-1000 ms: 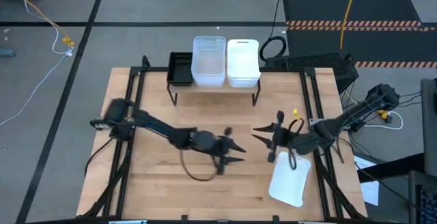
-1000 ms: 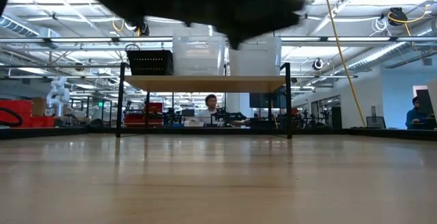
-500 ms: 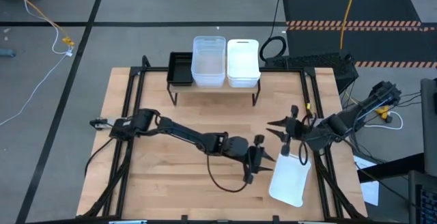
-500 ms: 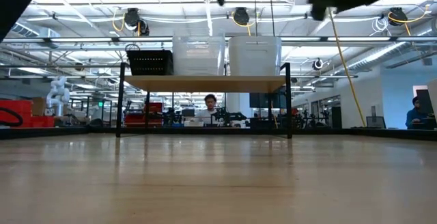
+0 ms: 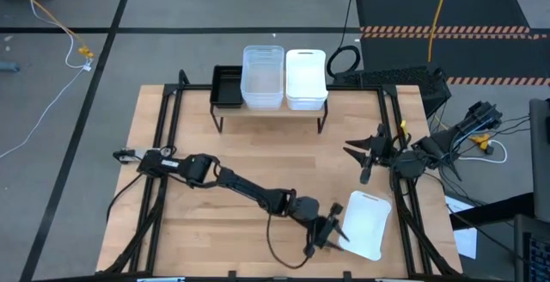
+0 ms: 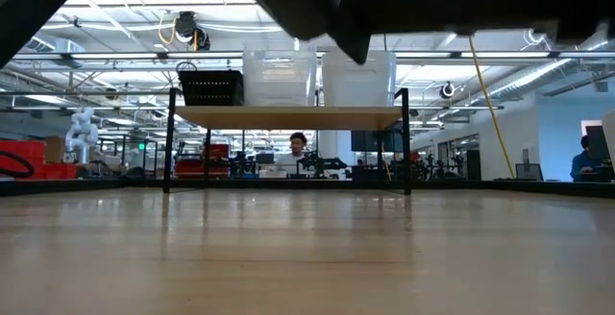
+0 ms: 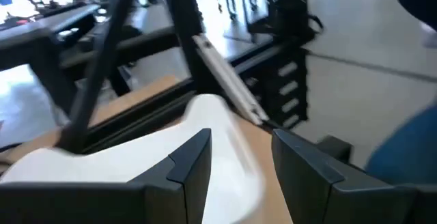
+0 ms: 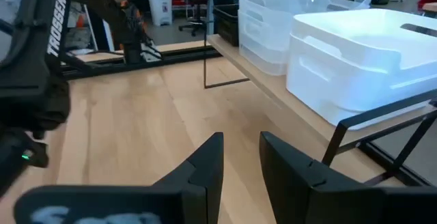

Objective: Stack baskets on shelf by color
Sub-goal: Stack the white bin on top of the other white bins on the shelf

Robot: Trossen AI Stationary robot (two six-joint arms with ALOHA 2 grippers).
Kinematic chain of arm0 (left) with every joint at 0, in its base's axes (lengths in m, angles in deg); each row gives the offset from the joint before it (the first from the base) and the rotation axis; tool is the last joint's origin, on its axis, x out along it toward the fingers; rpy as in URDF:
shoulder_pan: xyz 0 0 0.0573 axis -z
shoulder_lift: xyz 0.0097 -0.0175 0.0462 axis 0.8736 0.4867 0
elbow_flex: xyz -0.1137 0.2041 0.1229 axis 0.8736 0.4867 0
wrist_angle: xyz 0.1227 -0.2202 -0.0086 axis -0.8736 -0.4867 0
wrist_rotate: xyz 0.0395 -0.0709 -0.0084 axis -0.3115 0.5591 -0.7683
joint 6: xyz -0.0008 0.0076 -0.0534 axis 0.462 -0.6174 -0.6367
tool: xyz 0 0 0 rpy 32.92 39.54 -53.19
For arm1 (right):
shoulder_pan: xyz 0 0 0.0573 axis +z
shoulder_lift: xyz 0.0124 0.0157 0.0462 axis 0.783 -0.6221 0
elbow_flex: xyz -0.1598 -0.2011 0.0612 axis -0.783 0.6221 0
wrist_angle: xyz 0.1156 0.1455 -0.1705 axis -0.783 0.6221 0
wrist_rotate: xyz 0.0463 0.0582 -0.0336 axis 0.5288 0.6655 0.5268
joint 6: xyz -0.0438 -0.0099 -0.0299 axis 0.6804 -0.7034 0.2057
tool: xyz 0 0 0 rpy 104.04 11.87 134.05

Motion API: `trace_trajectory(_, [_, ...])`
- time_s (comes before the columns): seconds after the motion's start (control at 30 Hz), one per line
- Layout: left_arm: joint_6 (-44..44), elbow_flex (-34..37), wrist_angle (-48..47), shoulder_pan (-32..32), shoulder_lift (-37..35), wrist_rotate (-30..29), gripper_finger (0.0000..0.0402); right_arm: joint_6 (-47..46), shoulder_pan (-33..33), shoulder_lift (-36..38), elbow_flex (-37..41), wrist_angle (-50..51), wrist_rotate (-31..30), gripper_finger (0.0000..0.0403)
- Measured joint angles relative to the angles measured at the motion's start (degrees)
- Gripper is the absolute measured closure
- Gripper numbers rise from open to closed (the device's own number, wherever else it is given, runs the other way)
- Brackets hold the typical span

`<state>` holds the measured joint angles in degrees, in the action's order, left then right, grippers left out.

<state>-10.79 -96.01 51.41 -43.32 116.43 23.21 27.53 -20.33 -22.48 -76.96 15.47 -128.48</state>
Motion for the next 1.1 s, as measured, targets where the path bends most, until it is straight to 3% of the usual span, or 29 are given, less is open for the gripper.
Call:
trace_trajectory(0.1, [2.68, -2.54, -4.85, 1.34, 0.02, -0.69, 0.0245, 0.0, 0.0, 0.68, 0.55, -0.02, 0.05, 0.0315])
trace_trajectory(0.3, [1.08, -6.93, -17.84, 3.05, -0.11, -13.22, 0.0245, 0.11, 0.0, 0.98, 0.74, -0.92, 0.05, 0.0315])
trace_trajectory(1.1, [-1.25, -7.03, -21.4, 2.85, 0.53, -17.94, 0.0245, 0.32, 0.02, 0.2, 0.74, -6.43, 0.15, 0.0315])
